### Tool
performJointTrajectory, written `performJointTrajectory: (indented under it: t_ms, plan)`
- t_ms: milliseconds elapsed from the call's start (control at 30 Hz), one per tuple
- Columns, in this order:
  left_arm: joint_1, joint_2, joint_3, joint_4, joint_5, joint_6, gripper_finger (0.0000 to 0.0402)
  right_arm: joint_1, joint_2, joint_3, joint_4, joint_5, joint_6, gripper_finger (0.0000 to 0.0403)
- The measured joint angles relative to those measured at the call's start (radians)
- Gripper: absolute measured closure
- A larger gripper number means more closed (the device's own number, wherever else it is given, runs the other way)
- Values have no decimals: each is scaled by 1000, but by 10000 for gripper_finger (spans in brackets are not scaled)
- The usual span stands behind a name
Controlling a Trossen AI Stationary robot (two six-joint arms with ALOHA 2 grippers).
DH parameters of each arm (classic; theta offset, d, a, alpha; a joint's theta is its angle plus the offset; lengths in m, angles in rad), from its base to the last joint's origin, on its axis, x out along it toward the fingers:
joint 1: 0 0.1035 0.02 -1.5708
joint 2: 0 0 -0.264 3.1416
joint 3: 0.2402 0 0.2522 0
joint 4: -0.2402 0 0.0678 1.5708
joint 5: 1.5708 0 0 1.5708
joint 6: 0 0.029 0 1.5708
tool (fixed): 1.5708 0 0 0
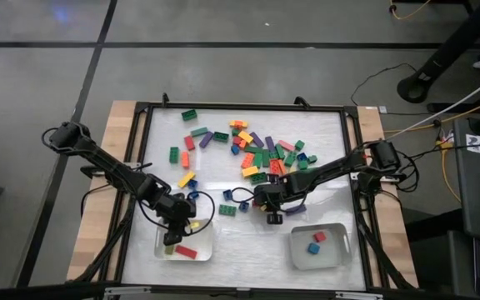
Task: Sort blocks by size
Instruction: Put the rectangular red block into the white bin
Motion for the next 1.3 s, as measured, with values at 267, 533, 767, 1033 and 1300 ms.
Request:
performJointTrajectory:
  t_ms: [267, 533, 767, 1033, 1300]
  plan:
    - [0, -1, 0, -7, -57, 29, 235, 1, -14, 145, 3, -20, -3, 347]
    - [1, -1, 0, -9, -91, 103, 235, 1, -17, 196, 240, -198, -5, 338]
    - [46, -29, 0, -130, -107, 140, 235, 21, 30, 196, 562, -237, 3, 343]
    - [121, -122, 0, -321, -203, 164, 235, 63, 154, 196, 891, -244, 4, 337]
    - [201, -183, 0, -354, -338, 210, 235, 68, 280, 196, 1155, -225, 14, 329]
